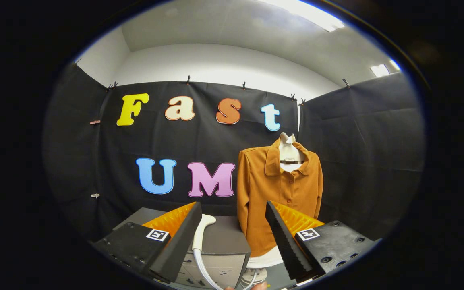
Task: Iron the clothes twice with a garment steamer, once on the left side and once on the right side.
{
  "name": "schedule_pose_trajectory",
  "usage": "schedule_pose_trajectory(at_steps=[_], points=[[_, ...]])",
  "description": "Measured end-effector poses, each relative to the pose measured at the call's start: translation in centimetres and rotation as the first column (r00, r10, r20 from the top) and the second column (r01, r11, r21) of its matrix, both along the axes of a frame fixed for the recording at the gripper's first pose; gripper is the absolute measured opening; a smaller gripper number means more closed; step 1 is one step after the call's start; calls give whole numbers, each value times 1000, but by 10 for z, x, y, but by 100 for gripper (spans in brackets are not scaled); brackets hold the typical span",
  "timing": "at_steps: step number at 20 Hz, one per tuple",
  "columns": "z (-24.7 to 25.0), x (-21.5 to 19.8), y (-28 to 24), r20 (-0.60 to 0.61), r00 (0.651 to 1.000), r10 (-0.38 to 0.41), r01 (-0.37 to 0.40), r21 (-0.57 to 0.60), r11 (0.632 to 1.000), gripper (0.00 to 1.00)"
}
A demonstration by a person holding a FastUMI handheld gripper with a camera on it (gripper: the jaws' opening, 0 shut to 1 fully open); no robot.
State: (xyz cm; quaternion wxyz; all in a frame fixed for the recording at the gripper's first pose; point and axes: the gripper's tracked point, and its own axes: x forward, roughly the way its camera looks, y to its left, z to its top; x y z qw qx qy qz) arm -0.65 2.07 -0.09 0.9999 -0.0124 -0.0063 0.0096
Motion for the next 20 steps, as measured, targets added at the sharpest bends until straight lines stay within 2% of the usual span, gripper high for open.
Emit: schedule_pose_trajectory(at_steps=[7, 12, 15, 20], points=[[-32, 9, 25, -91, 994, 59, -58, 15, 998, 99], [-71, 26, 49, -208, 974, 86, -82, 30, 996, 99], [-106, 43, 59, -301, 949, 90, -84, 33, 996, 99], [-166, 72, 76, -453, 885, 107, -93, 54, 994, 100]])
